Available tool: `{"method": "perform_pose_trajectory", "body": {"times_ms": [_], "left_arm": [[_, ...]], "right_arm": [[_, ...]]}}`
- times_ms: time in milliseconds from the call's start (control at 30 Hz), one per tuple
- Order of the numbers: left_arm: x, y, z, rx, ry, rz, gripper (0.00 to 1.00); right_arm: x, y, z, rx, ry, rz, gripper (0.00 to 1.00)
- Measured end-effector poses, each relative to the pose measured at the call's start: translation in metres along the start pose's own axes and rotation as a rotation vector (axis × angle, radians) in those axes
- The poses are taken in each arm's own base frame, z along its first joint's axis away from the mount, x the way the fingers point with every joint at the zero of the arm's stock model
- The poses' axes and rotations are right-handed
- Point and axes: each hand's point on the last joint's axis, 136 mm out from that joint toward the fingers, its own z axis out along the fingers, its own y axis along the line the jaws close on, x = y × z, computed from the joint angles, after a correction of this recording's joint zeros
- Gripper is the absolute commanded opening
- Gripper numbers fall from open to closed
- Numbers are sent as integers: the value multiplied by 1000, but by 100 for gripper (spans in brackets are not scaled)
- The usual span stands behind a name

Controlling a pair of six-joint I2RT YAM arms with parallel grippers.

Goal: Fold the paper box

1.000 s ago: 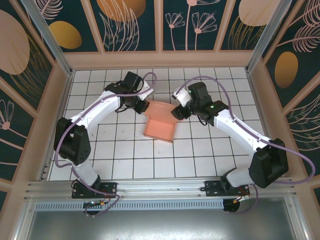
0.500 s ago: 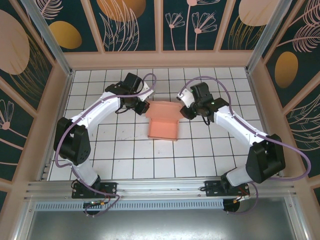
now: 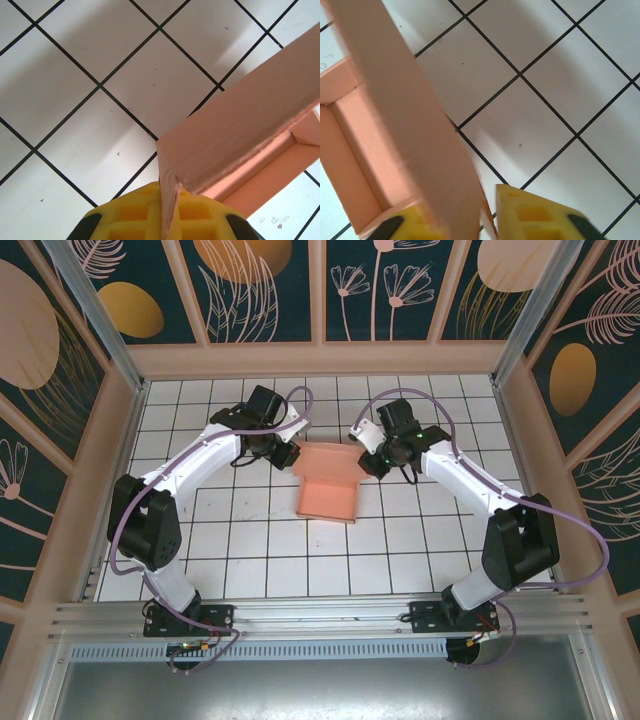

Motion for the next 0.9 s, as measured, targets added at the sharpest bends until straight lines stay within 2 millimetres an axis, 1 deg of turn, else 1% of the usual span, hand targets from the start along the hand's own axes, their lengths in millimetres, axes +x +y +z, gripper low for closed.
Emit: {"method": "perform_pose_trajectory", "body": {"times_ms": [67,100,233,267,300,333,433,600,700,733,900], "left_arm": [[0,0,0,1,-1,0,0],[0,0,0,0,0,0,0],[0,0,1,1,1,0,0],[0,0,1,0,2,0,4],[1,0,1,1,3,0,11],[1,0,2,1,4,3,14],[2,1,4,3,11,4,16],[5,2,10,5,25,1,14],[5,2,11,7,28,-1,1],[5,2,11,9,27,4,0],[5,2,11,9,27,11,0]], "right_arm": [[-1,-1,-1,-5,0,-1,2],[-1,-1,-1,-7,0,-5,0],[-2,-2,0,-21,4,-3,0],[-1,-2,0,-24,6,-3,0],[-1,-1,0,-26,7,-2,0],[-1,-1,0,-30,6,-2,0],[0,0,0,-35,10,-1,0],[-1,2,0,-47,4,-1,0],[-2,3,0,-49,3,-1,0],[-2,3,0,-50,3,-2,0],[-2,3,0,-49,3,-1,0]]}}
